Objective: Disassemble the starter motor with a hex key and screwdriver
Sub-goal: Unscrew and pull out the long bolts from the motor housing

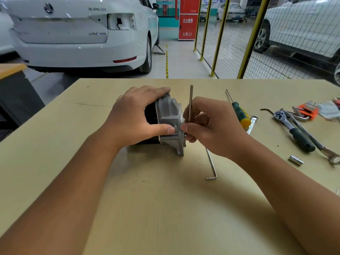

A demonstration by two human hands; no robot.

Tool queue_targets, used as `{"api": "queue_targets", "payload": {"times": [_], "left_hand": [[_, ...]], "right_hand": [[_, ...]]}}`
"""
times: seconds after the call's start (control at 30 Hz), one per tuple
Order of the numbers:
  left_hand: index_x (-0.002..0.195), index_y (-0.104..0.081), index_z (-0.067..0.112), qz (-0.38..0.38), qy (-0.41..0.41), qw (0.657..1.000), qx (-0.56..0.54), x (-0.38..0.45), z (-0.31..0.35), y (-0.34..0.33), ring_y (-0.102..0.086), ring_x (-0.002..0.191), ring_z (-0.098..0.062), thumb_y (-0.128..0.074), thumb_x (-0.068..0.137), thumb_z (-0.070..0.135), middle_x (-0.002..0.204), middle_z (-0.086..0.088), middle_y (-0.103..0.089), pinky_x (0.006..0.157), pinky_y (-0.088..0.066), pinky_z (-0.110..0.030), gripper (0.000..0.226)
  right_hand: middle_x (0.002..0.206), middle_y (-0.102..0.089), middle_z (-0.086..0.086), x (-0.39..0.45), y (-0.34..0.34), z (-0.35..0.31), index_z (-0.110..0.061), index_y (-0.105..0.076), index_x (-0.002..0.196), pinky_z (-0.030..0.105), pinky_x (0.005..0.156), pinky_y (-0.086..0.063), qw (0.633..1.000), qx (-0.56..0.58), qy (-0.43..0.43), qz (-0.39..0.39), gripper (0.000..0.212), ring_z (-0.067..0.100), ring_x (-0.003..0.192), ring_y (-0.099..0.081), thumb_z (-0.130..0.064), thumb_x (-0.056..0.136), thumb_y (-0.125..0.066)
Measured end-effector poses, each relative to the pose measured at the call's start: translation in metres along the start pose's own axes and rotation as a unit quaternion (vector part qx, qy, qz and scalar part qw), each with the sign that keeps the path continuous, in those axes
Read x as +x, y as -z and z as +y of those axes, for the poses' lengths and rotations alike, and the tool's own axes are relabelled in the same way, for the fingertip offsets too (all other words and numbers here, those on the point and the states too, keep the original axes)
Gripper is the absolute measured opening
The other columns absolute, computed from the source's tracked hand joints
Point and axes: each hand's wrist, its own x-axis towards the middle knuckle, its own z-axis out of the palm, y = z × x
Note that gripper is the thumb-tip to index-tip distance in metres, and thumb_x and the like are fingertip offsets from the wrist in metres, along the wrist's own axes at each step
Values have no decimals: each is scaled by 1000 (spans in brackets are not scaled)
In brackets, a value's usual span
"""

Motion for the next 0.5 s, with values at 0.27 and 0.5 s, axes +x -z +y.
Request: {"api": "queue_targets", "payload": {"times": [0.27,0.5], "left_hand": [[142,-56,41,19,11,997,75,9,-1,-6,-58,111,-24,-36,91,78,128,14,-67,86,-49,-43,66],[134,-58,37,29,34,995,89,10,4,-10,-56,108,-25,-35,91,78,121,10,-68,84,-48,-44,64]], "right_hand": [[66,-63,-7,1,-7,-18,-34,-46,112,24,43,-51,996,57,60,-35,22,16,48,-66,-16,102,-55],[71,-63,19,1,-1,-9,-14,-46,102,40,41,-55,991,129,-17,28,10,29,46,-66,-12,103,-55]]}}
